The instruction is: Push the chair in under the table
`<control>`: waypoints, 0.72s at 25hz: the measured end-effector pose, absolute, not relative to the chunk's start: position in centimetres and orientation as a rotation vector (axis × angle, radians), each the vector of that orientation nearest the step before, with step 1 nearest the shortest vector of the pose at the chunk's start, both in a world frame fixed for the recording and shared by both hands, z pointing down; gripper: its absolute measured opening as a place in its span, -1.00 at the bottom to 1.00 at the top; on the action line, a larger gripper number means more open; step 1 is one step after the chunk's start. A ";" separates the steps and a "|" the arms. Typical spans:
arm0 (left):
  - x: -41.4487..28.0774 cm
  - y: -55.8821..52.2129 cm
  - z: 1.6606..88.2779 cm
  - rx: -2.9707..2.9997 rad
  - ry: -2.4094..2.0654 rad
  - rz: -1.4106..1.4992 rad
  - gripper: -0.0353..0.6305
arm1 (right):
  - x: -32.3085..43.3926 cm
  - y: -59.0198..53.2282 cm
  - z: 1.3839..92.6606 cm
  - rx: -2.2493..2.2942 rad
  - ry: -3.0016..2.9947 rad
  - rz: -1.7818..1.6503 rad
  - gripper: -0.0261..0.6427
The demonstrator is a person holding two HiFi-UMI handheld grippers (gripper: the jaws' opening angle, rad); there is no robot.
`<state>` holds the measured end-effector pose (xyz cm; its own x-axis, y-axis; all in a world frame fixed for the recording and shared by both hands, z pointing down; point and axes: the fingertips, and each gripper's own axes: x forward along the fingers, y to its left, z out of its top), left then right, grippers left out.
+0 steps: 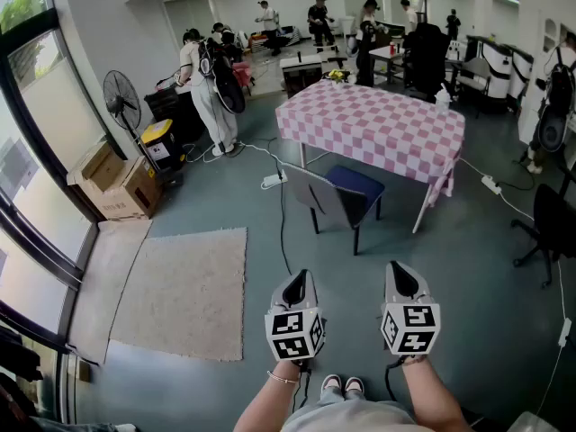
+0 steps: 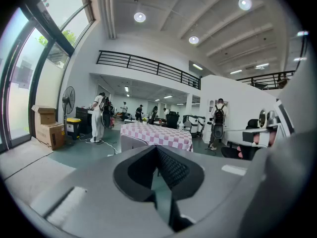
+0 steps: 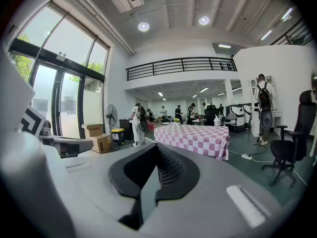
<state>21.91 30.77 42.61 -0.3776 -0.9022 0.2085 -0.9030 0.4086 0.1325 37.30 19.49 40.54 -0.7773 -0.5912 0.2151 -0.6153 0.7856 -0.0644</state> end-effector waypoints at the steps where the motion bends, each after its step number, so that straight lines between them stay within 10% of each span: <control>1: 21.9 30.8 42.6 1.584 -2.421 0.003 -0.89 | 37.3 19.5 40.5 0.953 -2.793 0.195 -0.90; 18: 21.1 31.5 42.5 1.571 -2.432 -0.011 -0.89 | 36.5 19.9 40.4 0.963 -2.819 0.278 -0.89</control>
